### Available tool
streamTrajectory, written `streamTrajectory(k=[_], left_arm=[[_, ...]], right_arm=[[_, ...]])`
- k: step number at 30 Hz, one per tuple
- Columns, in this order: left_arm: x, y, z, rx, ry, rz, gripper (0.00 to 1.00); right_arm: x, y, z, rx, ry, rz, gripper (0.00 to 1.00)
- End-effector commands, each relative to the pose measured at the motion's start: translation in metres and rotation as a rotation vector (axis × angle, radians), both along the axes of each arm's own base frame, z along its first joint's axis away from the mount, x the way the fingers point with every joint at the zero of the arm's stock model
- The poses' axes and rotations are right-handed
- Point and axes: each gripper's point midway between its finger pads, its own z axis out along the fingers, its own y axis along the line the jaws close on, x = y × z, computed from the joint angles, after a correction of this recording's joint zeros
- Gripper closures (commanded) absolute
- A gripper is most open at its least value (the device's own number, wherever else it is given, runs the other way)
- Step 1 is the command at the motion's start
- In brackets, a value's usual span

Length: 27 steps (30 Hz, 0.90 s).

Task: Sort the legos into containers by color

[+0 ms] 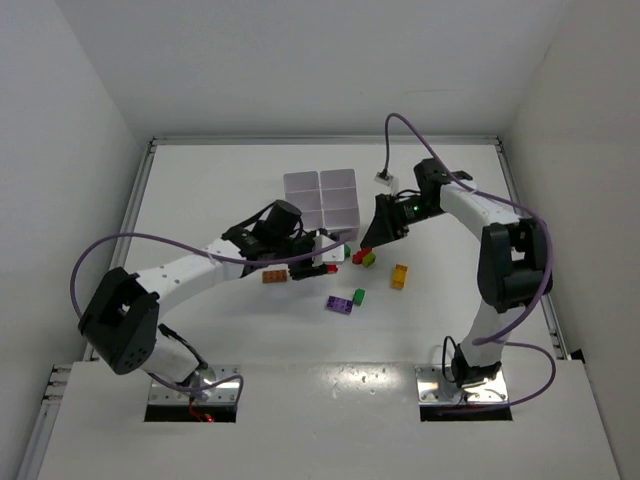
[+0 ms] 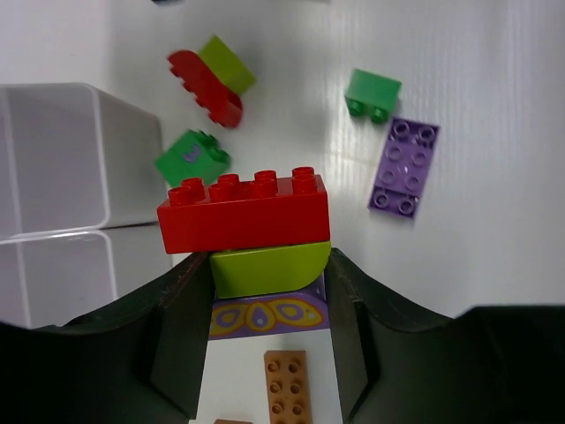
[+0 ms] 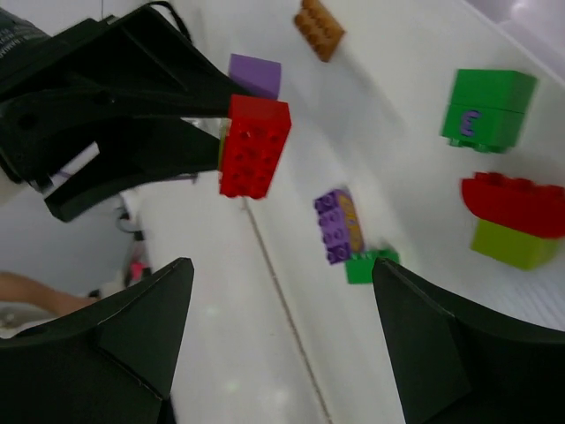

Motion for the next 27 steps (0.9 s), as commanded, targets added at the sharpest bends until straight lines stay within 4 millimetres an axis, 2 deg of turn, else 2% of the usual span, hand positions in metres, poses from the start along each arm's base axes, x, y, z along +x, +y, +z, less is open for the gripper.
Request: streamTrajectory(k=[1,2,7,8,9,14,19,24,27], left_arm=[[0.010,-0.014,0.026,-0.090,-0.041,0.097,0.93],[0.011,-0.013,0.026,-0.086,-0.045,0.105,0.93],[0.015,-0.016,0.039,-0.119,-0.079,0.125,0.93],[0.015,-0.017,0.045,-0.135,-0.086,0.130,0.93],[0.013,-0.017,0.041,-0.125,-0.084,0.130,0.93],[0.011,-0.019,0.049,-0.141,-0.107,0.127,0.93],[0.010,-0.023,0.060,-0.172,-0.125,0.123,0.93],[0.007,-0.024,0.064,-0.175,-0.135,0.119,0.93],[0.007,-0.025,0.069,-0.191,-0.140,0.124,0.93]], right_arm=[[0.007,0.023,0.031,0.164,0.030,0.022,0.17],[0.005,0.032,0.033,0.177,0.020,0.051,0.17],[0.000,0.047,0.037,0.179,0.016,0.095,0.17],[0.002,0.047,0.036,0.173,0.005,0.093,0.16],[-0.004,0.054,0.033,0.170,0.024,0.111,0.16],[-0.011,0.067,0.027,0.135,0.006,0.145,0.16],[-0.015,0.072,0.016,0.110,0.027,0.153,0.16],[-0.008,0.078,0.017,0.115,0.021,0.155,0.16],[-0.003,0.084,0.016,0.118,0.021,0.155,0.30]])
